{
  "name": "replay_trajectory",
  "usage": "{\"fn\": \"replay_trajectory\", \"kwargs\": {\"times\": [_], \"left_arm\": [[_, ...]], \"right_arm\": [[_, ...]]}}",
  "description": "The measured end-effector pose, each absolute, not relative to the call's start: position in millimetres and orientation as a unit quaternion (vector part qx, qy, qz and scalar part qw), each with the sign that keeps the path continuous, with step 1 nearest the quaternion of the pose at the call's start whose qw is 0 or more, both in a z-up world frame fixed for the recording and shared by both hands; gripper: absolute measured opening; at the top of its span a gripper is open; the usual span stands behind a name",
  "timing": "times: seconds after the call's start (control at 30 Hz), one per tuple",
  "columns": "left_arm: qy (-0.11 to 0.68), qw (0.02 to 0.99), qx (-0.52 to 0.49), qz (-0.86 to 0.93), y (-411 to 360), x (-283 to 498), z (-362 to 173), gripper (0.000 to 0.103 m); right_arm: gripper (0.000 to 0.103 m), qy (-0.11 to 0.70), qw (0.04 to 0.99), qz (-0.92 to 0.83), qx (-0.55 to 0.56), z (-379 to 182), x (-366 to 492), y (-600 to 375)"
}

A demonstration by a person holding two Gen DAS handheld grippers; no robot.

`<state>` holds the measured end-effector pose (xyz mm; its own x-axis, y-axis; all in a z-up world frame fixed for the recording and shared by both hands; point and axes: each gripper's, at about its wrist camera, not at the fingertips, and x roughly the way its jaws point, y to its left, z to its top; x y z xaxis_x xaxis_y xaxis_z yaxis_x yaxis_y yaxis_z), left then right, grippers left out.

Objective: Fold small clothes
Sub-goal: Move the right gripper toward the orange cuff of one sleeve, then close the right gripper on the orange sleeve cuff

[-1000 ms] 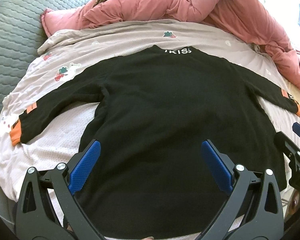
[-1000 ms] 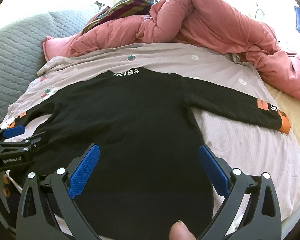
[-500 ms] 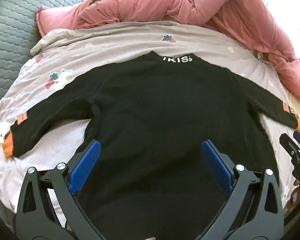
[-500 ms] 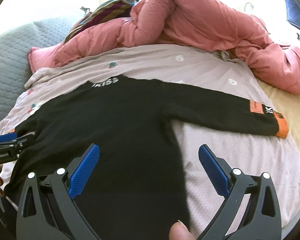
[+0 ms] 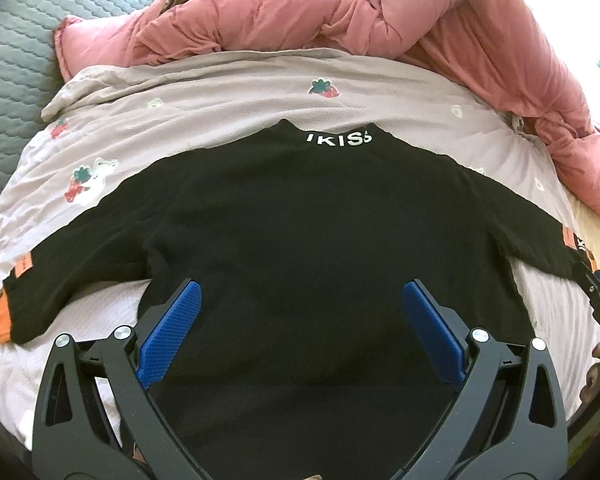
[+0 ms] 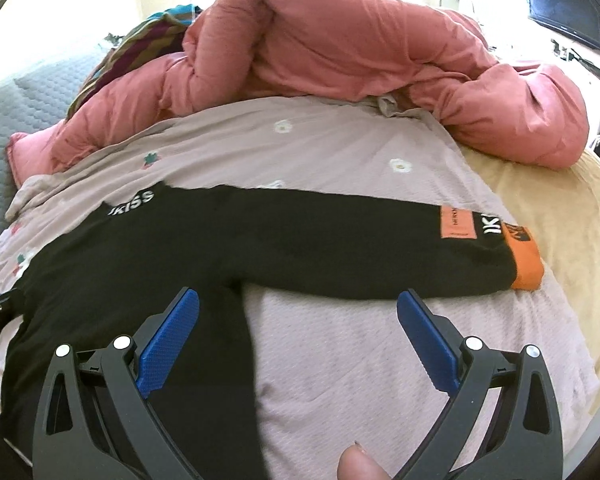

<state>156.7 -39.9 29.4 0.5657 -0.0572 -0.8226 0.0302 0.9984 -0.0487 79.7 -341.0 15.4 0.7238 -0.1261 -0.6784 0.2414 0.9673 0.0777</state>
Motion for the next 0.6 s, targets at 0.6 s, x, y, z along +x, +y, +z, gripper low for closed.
{"fn": "replay_trajectory", "kwargs": {"times": [0.6], "left_arm": [[0.465,0.885,-0.005,-0.019,-54,205,22,0.095]], "right_arm": [[0.099,0.365,0.902,-0.201,0.11,4,83,-453]]}}
